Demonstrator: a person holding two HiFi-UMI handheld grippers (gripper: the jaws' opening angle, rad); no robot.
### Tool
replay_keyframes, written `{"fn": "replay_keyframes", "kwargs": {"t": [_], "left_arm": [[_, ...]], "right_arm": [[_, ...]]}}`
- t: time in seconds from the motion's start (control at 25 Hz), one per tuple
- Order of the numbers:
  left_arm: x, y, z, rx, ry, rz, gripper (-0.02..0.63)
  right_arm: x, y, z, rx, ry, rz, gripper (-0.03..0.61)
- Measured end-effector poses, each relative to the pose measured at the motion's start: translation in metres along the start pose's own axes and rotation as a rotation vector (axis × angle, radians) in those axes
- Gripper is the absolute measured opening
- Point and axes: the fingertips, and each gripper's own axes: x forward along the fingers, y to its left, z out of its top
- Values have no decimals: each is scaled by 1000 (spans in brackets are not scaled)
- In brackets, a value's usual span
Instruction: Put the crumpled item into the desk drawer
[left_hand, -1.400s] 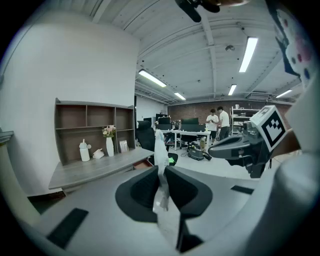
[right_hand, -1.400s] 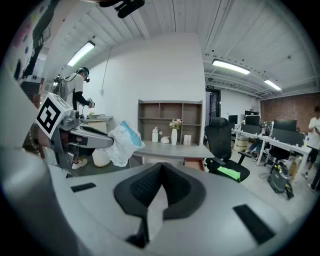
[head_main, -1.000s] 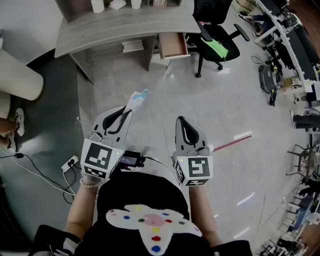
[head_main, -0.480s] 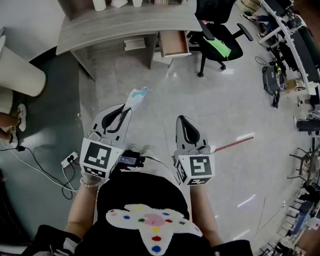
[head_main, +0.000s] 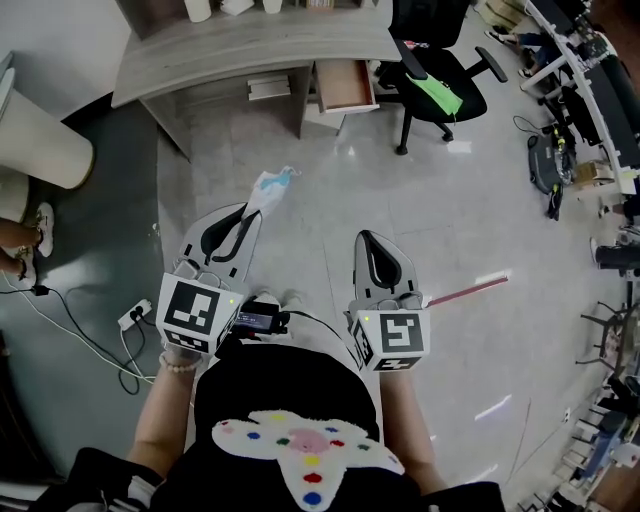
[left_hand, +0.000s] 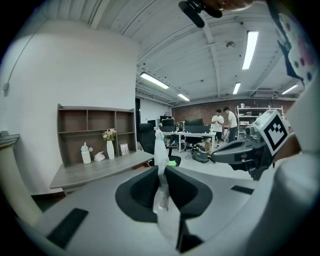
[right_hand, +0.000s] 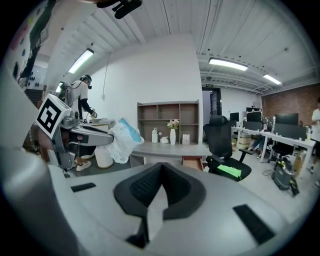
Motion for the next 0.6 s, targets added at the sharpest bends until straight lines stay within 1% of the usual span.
{"fn": "replay_keyframes", "kwargs": {"t": [0.2, 0.44, 0.6], "left_arm": [[-1, -5, 7, 15, -17, -6, 49], [3, -6, 5, -7, -21, -13, 49], [7, -4, 4, -8, -35, -18, 49]], "right_arm": [[-1, 3, 7, -22, -14, 8, 3], [-1, -5, 6, -29, -15, -10, 3], [-3, -5, 0, -36, -8, -23, 3]]}}
